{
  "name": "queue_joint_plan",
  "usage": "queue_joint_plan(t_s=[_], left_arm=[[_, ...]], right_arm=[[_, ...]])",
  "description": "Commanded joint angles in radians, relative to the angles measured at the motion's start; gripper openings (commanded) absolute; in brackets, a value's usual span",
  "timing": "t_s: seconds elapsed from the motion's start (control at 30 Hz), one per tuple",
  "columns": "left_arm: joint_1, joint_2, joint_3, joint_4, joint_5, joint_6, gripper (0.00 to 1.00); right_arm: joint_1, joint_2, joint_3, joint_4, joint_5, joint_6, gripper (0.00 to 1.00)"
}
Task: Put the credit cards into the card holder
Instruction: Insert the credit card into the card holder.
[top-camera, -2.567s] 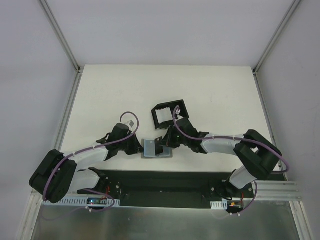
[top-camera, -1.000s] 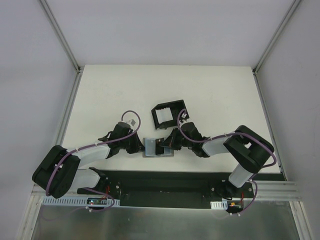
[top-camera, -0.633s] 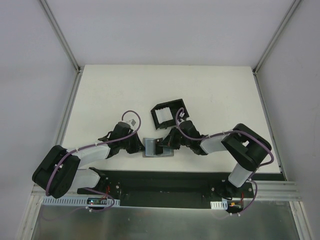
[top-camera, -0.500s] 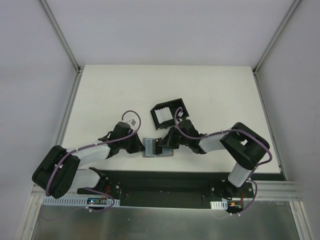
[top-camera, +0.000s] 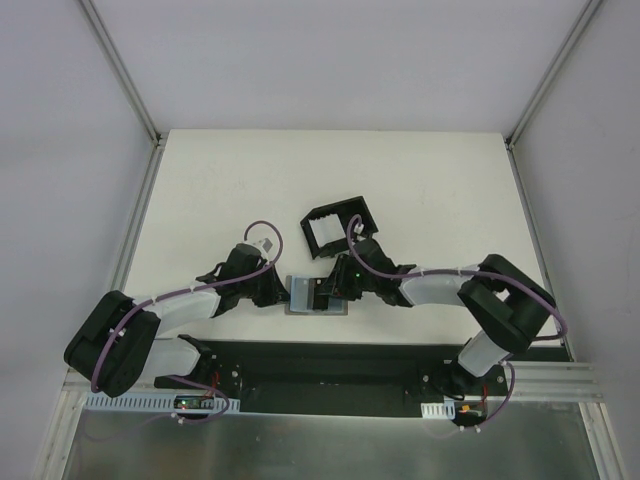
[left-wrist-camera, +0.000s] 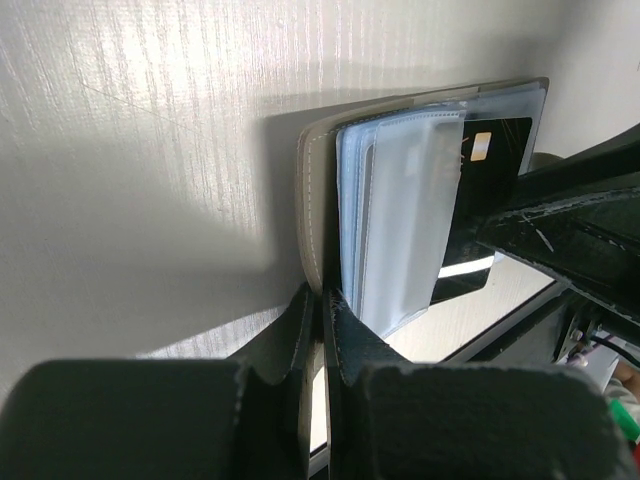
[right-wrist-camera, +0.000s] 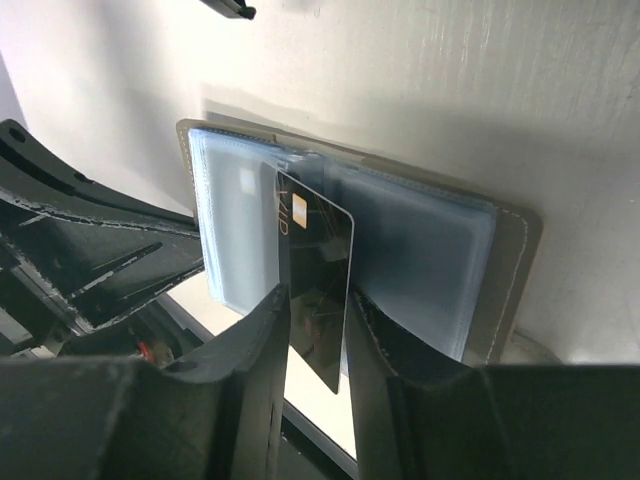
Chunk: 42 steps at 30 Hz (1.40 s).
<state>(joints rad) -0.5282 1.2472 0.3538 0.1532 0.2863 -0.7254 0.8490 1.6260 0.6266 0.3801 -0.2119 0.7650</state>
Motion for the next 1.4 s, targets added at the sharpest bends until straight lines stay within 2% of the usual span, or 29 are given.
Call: queue_joint_plan(t_s=[0.0,0.43,0.63,0.73,0.9,0.93,1.03,1.07,1.23,1.37], left_arm=[[0.004,0.015,-0.021,-0.107,-0.053,0.055,0.00],[0.004,0.023,-0.013,-0.101,-0.042,0.061,0.00],[0.004,0.026,-0.015,-0.095,-0.039,0.061,0.00],[0.004,0.026,-0.015,-0.095,-0.038,0.060,0.00],[0.004,0.018,-0.018,-0.095,-0.036,0.057,0.00],[0.004,0.018,-0.018,-0.096,-0.036,0.057,0.00],[0.004,0.017,-0.019,-0.095,-0.035,0.055,0.00],[0.004,0.017,-0.019,-0.096,-0.035,0.057,0.00],[0.004,0.015,-0.021,-0.095,-0.035,0.058,0.00],[0.004,0.017,-0.026,-0.095,-0.041,0.055,0.00]], right_arm=[[0.013,-0.035,0.057,-0.210,0.100,-0.090,0.34],[0.068,0.098,0.206,-0.245,0.028,-0.130,0.36],[0.096,0.100,0.248,-0.248,0.017,-0.141,0.36],[0.108,0.097,0.269,-0.254,0.012,-0.151,0.28],[0.114,0.097,0.309,-0.293,-0.006,-0.167,0.03],[0.116,0.092,0.311,-0.294,-0.006,-0.165,0.03],[0.117,0.097,0.315,-0.297,-0.026,-0.173,0.23],[0.116,0.106,0.326,-0.311,-0.033,-0.174,0.26],[0.120,0.098,0.326,-0.354,-0.008,-0.159,0.30],[0.122,0.057,0.303,-0.406,0.071,-0.177,0.29]])
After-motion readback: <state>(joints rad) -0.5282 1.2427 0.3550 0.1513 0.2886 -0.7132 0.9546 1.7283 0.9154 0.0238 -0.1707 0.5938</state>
